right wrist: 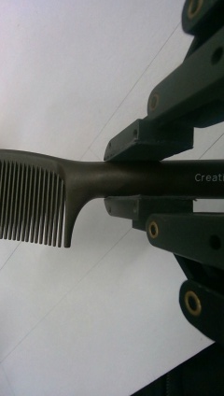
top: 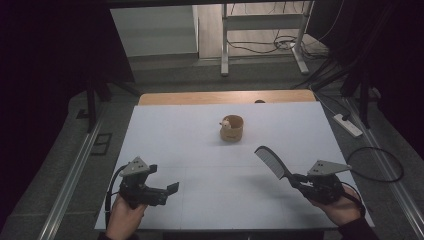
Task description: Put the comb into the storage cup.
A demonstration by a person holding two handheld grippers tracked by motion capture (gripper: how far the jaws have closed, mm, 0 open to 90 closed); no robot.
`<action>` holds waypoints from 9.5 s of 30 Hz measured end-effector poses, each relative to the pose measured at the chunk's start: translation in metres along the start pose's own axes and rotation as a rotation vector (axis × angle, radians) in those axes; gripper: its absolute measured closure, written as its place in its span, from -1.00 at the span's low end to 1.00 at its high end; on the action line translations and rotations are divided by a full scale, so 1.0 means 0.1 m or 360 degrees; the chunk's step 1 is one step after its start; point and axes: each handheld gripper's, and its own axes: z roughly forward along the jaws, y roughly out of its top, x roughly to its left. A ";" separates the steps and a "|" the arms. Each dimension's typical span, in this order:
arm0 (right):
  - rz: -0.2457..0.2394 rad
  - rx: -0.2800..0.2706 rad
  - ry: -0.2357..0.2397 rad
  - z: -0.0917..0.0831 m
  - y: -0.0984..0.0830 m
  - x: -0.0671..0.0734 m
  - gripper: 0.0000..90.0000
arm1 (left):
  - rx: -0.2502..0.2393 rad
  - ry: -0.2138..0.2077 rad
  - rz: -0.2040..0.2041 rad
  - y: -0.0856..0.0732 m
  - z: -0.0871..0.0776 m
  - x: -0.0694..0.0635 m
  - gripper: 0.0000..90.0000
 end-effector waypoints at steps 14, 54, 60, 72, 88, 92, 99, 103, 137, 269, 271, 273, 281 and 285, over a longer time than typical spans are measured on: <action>-0.0057 -0.0069 0.0032 -0.02 0.08 0.10 0.61 | 0.0016 -0.0071 0.0075 0.26 0.26 -0.08 -1.00; -0.0167 -0.0150 0.0072 0.08 0.28 0.34 0.61 | -0.0004 -0.0307 0.0088 0.83 0.68 -0.18 -1.00; -0.0186 -0.0160 0.0073 0.09 0.29 0.38 0.61 | 0.0000 -0.0357 0.0103 0.92 0.78 -0.22 -1.00; -0.0233 -0.0179 0.0077 0.11 0.33 0.47 0.61 | -0.0009 -0.0429 0.0059 0.93 0.86 -0.26 -1.00; -0.0306 -0.0222 0.0112 0.15 0.38 0.65 0.61 | 0.0000 -0.0555 -0.0043 0.95 0.94 -0.32 -1.00; -0.0315 -0.0240 0.0127 0.15 0.39 0.69 0.61 | 0.0023 -0.0608 -0.0069 0.95 0.98 -0.33 -1.00; -0.0348 -0.0268 0.0140 0.14 0.41 0.76 0.61 | 0.0042 -0.0701 -0.0107 0.94 1.01 -0.34 -1.00; -0.0363 -0.0282 0.0145 0.14 0.41 0.78 0.61 | 0.0038 -0.0755 -0.0132 0.94 1.00 -0.33 -1.00; -0.0409 -0.0310 0.0126 0.17 0.42 0.82 0.33 | 0.0101 -0.1005 -0.0435 0.87 0.96 -0.27 0.85; 0.0137 0.0026 0.0002 -0.18 -0.16 0.11 -1.00 | -0.0230 -0.0334 -0.0113 1.87 0.53 0.25 0.87; 0.0142 0.0024 -0.0010 -0.20 -0.17 0.11 -1.00 | -0.0230 -0.0326 -0.0114 1.89 0.54 0.26 0.87; 0.0155 0.0026 -0.0015 -0.21 -0.18 0.11 -1.00 | -0.0230 -0.0314 -0.0114 1.91 0.54 0.28 0.87; 0.0200 0.0048 -0.0071 -0.25 -0.23 0.09 -1.00 | -0.0229 -0.0293 -0.0099 1.98 0.57 0.30 0.87; 0.0221 0.0070 -0.0106 -0.28 -0.27 0.07 -1.00 | -0.0226 -0.0278 -0.0099 2.02 0.59 0.31 0.87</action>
